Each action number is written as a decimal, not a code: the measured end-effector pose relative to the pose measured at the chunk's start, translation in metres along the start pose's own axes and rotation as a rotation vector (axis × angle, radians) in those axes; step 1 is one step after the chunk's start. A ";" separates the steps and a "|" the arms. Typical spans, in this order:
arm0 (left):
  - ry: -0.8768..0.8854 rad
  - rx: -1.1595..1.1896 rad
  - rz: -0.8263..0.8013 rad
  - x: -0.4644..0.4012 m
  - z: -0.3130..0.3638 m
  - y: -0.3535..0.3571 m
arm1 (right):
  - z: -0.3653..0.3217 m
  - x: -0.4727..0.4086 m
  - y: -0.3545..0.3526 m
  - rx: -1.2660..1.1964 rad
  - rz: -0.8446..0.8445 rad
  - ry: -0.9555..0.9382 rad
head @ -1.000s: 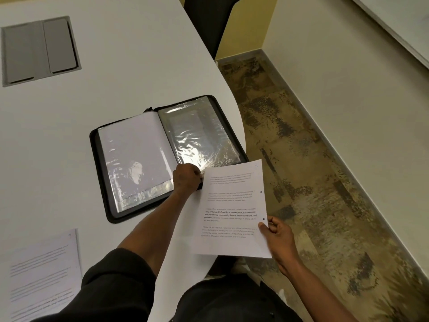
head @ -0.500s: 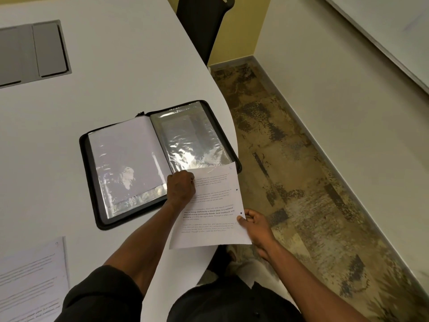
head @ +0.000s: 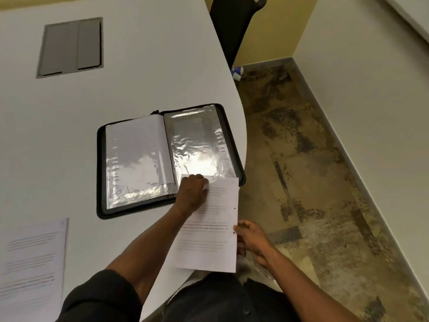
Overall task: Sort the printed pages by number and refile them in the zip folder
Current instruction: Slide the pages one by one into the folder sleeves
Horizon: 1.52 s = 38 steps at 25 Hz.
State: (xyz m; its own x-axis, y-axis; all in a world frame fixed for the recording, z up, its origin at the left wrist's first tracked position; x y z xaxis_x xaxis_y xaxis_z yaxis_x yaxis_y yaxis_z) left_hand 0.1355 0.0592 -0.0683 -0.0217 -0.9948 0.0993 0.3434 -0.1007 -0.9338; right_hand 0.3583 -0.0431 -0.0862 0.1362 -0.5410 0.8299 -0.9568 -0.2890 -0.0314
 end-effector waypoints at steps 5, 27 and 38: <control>-0.030 -0.017 0.018 -0.020 0.030 0.011 | -0.019 -0.039 -0.010 0.006 -0.031 0.000; -0.110 -0.023 0.106 -0.047 0.056 0.021 | -0.068 -0.087 -0.001 0.289 0.051 -0.094; -0.089 0.015 0.101 -0.048 0.057 0.021 | -0.097 -0.097 -0.006 0.230 0.002 -0.099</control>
State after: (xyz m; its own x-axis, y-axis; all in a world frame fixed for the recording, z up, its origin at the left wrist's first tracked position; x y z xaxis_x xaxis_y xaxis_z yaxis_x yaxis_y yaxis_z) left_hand 0.1967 0.1056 -0.0727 0.0971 -0.9946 0.0357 0.3535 0.0009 -0.9354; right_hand 0.3259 0.0876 -0.1130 0.1700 -0.6130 0.7716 -0.8749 -0.4542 -0.1681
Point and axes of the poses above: each hand's wrist, its own x-axis away from the middle knuckle, its own y-axis out of the palm, z = x × y, the point moved 6 cm from there along -x, towards the middle knuckle, and after that the axes turned 3 degrees about x, right-handed, at the moved point
